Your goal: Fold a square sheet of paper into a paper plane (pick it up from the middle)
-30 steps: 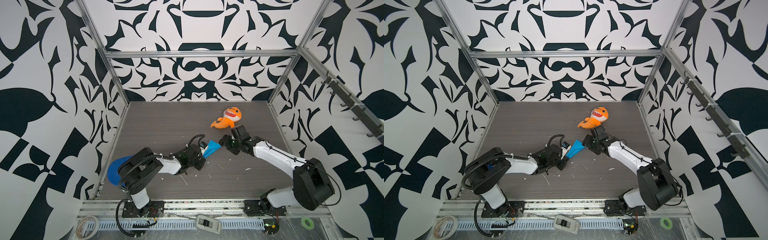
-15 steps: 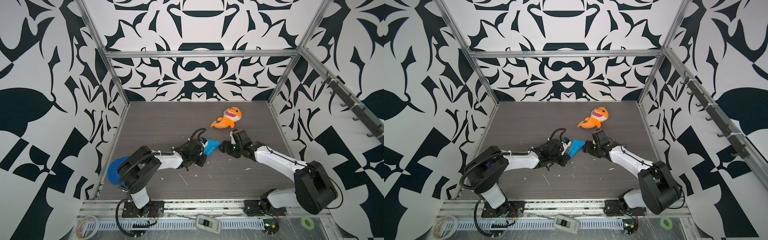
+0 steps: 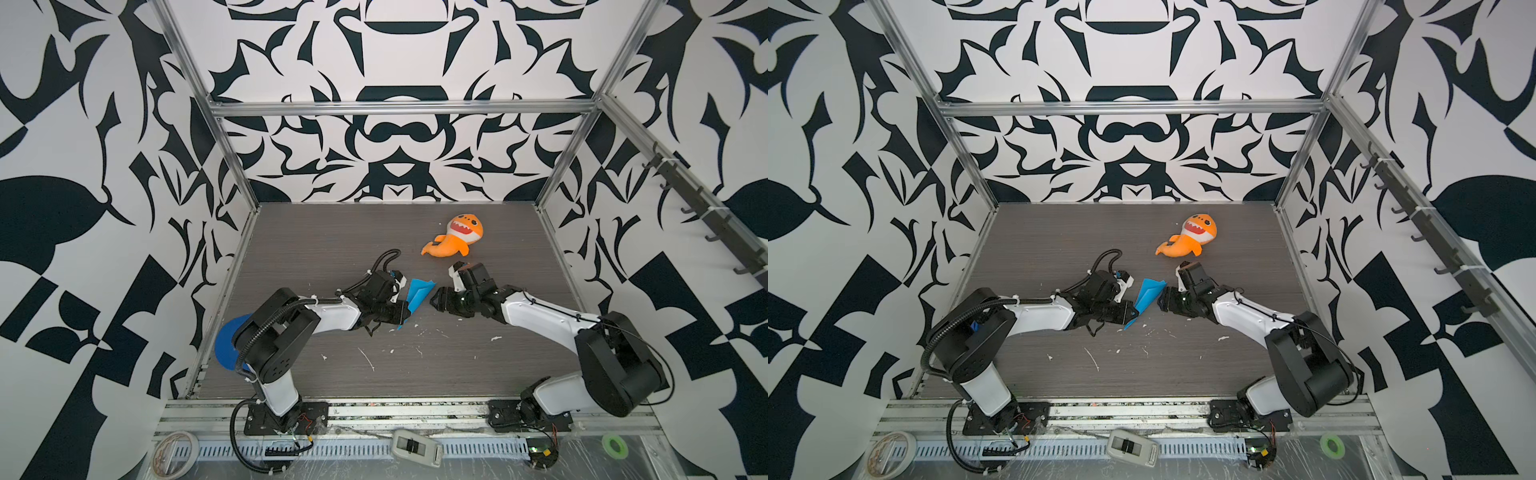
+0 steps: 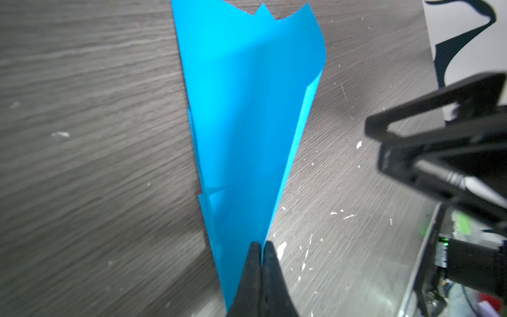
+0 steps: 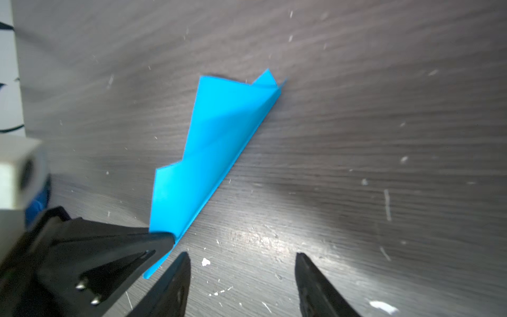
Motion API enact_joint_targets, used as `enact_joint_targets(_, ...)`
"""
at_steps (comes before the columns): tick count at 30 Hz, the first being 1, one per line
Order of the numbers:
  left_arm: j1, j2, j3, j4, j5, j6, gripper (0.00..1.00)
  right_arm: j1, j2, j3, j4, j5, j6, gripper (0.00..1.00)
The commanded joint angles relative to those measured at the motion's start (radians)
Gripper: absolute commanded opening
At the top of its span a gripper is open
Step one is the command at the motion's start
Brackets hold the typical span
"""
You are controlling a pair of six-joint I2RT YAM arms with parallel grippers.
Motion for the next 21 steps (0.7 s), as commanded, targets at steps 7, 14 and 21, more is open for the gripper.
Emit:
enact_joint_targets(7, 0.050, 0.035, -0.024, 0.050, 0.091, -0.137, 0.03, 0.066, 0.087, 0.107, 0.002, 0.002, -0.095, 0.62)
enact_joint_targets(14, 0.085, 0.063, -0.032, 0.073, 0.115, -0.214, 0.03, 0.074, 0.145, 0.162, -0.003, -0.016, -0.124, 0.58)
enact_joint_targets(21, 0.099, 0.075, -0.044, 0.116, 0.133, -0.263, 0.02, 0.079, 0.193, 0.207, -0.022, -0.039, -0.157, 0.57)
